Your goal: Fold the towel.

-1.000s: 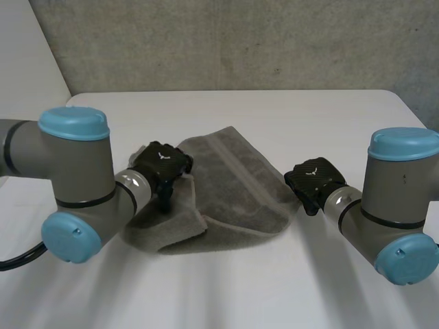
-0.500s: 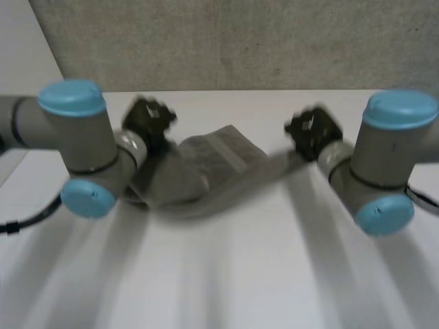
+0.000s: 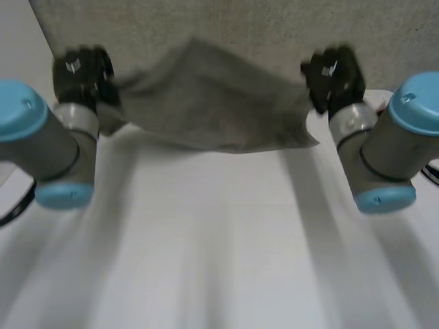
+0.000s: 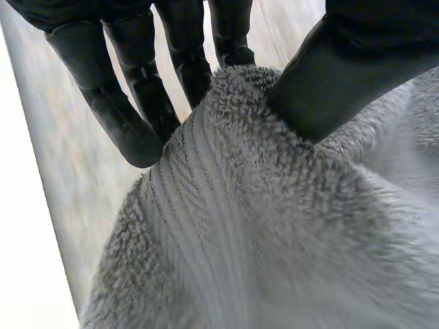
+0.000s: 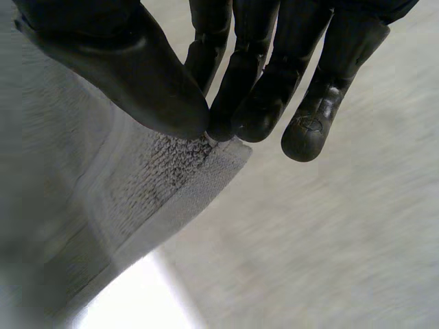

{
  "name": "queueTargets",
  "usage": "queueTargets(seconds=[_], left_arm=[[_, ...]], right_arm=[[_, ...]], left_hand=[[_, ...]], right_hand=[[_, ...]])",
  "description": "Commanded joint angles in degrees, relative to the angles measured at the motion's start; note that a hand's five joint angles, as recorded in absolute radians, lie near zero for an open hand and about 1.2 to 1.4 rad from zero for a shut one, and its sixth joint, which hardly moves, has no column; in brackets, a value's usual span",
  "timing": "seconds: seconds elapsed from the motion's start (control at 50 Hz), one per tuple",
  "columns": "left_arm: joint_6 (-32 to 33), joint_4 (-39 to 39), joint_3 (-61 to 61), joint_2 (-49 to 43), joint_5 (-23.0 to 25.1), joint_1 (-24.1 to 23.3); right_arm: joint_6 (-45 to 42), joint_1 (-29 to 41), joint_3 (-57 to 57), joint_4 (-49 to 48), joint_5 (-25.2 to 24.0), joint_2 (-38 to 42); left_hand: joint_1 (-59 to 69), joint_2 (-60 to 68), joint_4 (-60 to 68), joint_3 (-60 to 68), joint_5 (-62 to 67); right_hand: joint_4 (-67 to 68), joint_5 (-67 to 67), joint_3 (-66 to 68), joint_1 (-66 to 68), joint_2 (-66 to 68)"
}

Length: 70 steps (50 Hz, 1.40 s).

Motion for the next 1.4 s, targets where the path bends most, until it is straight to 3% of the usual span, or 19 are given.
queueTargets(seconds=[0.02, 0.18, 0.24, 0.28, 0.3, 0.34, 0.46, 0.5, 0.56, 0.66, 0.76, 0.92, 1.1, 1.24, 1.26, 1.3, 1.4], left_arm=[[0.58, -2.5, -13.27, 1.6, 0.28, 0.11], [0.67, -9.27, -21.18, 3.97, 0.28, 3.18], [0.58, -13.93, -22.68, 5.11, 0.28, 3.1], [0.58, -18.47, -23.99, 6.86, 0.45, 2.57], [0.58, -18.5, -24.0, 6.87, 0.45, 2.57], [0.84, -22.08, -24.79, 9.41, 0.36, 2.22], [4.45, -22.71, -24.79, 13.2, 0.89, 1.25], [9.69, -20.53, -24.17, 14.16, 2.73, 1.16], [12.71, -18.67, -24.08, 14.34, 4.32, 1.16], [24.55, -14.11, -22.33, 13.2, 14.23, 1.25], [30.8, -14.8, -20.4, 10.57, 18.64, 1.25], [38.36, -20.95, -16.36, 4.95, 19.44, 1.16], [44.0, -22.63, -13.71, -0.86, 19.35, 1.07], [46.46, -22.63, -12.75, -2.36, 18.12, 1.07], [46.46, -22.63, -12.75, -2.36, 18.12, 1.07], [45.76, -22.19, -12.48, -1.4, 17.86, 1.07], [42.0, -21.75, -11.43, 3.24, 15.49, 0.99]], right_arm=[[0.29, -0.89, 5.06, 17.05, -1.45, 1.42], [-0.15, -4.23, 11.39, 18.99, -2.15, 0.63], [-0.15, -4.4, 12.18, 18.99, -2.15, 0.45], [-0.24, -4.49, 12.53, 18.98, -2.24, 0.45], [-0.24, -4.49, 12.53, 18.99, -2.24, 0.45], [-0.24, -4.4, 12.62, 18.9, -2.15, 0.45], [-0.24, -4.31, 12.71, 18.81, -2.15, 0.45], [-0.24, -4.23, 12.71, 18.63, -2.15, 0.45], [-0.24, -4.14, 12.8, 18.63, -2.06, 0.45], [-0.33, -4.14, 13.5, 18.63, -2.06, 0.45], [-0.33, -4.23, 13.85, 18.63, -2.06, 0.45], [-0.33, -4.23, 14.12, 18.63, -2.15, 0.45], [-0.33, -4.05, 14.2, 18.63, -2.24, 0.63], [-0.41, -4.23, 14.03, 18.63, -2.15, 0.54], [-0.41, -4.23, 14.03, 18.63, -2.15, 0.54], [-0.41, -4.4, 13.59, 18.55, -1.89, -0.07], [-0.15, -4.75, 13.15, 17.32, -1.71, -4.97]], left_hand=[[-4.33, -6.61, -7.43, -8.69, -15.07], [-7.51, -9.78, -10.6, -11.86, -18.24], [-18.94, -21.22, -22.04, -23.3, -29.68], [-38.68, -40.95, -41.77, -43.03, -49.41], [-38.79, -41.07, -41.89, -43.15, -49.53], [-60.9, -63.17, -63.99, -65.25, -71.63], [-73.28, -75.55, -76.37, -77.63, -84.01], [-73.28, -75.55, -76.37, -77.63, -84.01], [-72.77, -75.05, -75.87, -77.13, -83.51], [-69.58, -71.86, -72.68, -73.94, -80.32], [-65.39, -67.66, -68.48, -69.74, -76.13], [-58.65, -60.92, -61.74, -63.0, -69.39], [-51.91, -54.19, -55.01, -56.27, -62.65], [-18.52, -20.8, -21.62, -22.88, -29.26], [-18.44, -20.72, -21.53, -22.79, -29.18], [-4.39, -6.67, -7.49, -8.75, -15.13], [-4.33, -6.61, -7.43, -8.69, -15.07]], right_hand=[[3.29, 2.42, 2.67, 2.84, 3.85], [3.29, 2.42, 2.67, 2.84, 3.85], [3.29, 2.42, 2.67, 2.84, 3.85], [3.29, 2.42, 2.67, 2.84, 3.85], [3.29, 2.42, 2.67, 2.84, 3.85], [3.29, 2.42, 2.67, 2.84, 3.85], [3.29, 2.42, 2.67, 2.84, 3.85], [3.29, 2.42, 2.67, 2.84, 3.85], [3.29, 2.42, 2.67, 2.84, 3.85], [3.29, 2.42, 2.67, 2.84, 3.85], [3.29, 2.42, 2.67, 2.84, 3.85], [3.29, 2.42, 2.67, 2.84, 3.85], [3.29, 2.42, 2.67, 2.84, 3.85], [3.29, 2.42, 2.67, 2.84, 3.85], [3.29, 2.42, 2.67, 2.84, 3.85], [3.29, 2.42, 2.67, 2.84, 3.85], [3.29, 2.42, 2.67, 2.84, 3.85]])
